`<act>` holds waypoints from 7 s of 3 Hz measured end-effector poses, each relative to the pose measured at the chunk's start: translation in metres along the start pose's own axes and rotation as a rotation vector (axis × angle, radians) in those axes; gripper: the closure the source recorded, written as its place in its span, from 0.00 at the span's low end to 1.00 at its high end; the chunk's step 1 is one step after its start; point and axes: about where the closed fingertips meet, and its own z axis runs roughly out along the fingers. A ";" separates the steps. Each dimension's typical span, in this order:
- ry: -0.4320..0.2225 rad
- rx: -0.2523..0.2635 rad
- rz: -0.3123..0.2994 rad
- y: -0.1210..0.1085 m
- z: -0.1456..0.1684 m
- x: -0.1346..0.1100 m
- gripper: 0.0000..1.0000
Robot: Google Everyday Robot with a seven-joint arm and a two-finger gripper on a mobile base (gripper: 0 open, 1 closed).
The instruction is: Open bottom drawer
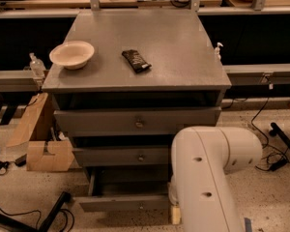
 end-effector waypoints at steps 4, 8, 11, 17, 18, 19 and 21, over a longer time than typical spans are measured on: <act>-0.029 -0.037 0.002 0.013 0.008 -0.002 0.38; -0.051 -0.084 0.120 0.047 0.011 -0.002 1.00; -0.051 -0.084 0.120 0.047 0.011 -0.002 1.00; -0.051 -0.084 0.120 0.047 0.011 -0.002 0.15; 0.006 -0.038 0.111 0.031 -0.015 0.002 0.38; 0.088 0.039 0.077 -0.002 -0.064 0.008 0.61; 0.118 0.103 0.045 -0.029 -0.098 0.011 1.00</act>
Offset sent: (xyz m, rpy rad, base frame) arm 0.0063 0.0035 0.0008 0.0209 -0.0162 0.0396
